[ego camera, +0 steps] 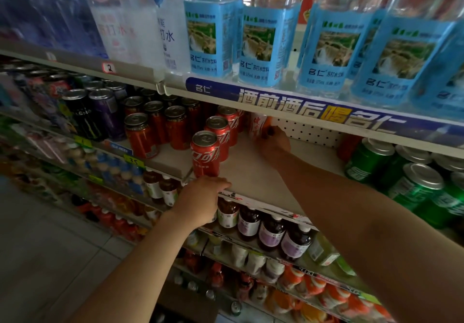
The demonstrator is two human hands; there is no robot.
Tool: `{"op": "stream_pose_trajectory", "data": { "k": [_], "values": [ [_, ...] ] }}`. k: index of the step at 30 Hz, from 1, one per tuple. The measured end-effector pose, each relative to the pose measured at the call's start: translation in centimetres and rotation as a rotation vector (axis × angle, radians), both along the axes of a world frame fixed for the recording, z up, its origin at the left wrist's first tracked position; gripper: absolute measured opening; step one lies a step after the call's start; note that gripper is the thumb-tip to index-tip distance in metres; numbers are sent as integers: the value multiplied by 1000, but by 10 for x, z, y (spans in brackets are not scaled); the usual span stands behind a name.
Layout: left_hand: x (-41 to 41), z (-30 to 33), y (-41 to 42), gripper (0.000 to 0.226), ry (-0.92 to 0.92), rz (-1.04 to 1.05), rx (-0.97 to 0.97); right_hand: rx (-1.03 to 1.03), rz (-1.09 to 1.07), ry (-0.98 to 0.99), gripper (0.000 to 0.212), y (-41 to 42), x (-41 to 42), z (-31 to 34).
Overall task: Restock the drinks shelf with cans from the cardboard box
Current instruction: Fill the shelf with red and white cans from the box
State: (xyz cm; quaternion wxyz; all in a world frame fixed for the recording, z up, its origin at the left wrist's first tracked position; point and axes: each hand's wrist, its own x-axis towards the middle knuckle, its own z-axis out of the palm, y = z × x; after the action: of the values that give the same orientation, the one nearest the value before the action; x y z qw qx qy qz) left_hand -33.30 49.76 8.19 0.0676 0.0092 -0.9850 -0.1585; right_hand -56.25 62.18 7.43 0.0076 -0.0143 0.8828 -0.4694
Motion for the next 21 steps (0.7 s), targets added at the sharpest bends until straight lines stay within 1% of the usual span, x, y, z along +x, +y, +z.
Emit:
{"op": "stream_pose_trajectory", "data": {
  "k": [4, 10, 13, 15, 16, 17, 18, 19, 21],
  "values": [
    [0, 2, 1, 50, -21, 17, -8, 40, -25, -22, 43, -4, -4, 2],
    [2, 2, 4, 49, -32, 22, -11, 129, 0, -15, 43, -6, -2, 1],
    [3, 0, 3, 50, -26, 17, -21, 149, 31, -34, 52, -5, 2, 3],
    [4, -1, 3, 48, -32, 4, -20, 102, 38, -66, 58, -3, 6, 6],
    [5, -2, 3, 47, -28, -13, 21, 58, 32, -96, 60, -1, 10, 9],
    [7, -1, 3, 45, -27, -30, 96, 3, 22, -120, 61, 2, 19, 14],
    [11, 1, 3, 44, -5, -44, 197, -49, 18, -100, 61, 4, 32, 21],
    [15, 4, 3, 42, 36, -58, 292, -93, 5, -34, 58, 10, 50, 30],
    [29, 8, -1, 35, 201, -43, 457, -190, -5, 176, 46, 18, 101, 42]
  ]
}}
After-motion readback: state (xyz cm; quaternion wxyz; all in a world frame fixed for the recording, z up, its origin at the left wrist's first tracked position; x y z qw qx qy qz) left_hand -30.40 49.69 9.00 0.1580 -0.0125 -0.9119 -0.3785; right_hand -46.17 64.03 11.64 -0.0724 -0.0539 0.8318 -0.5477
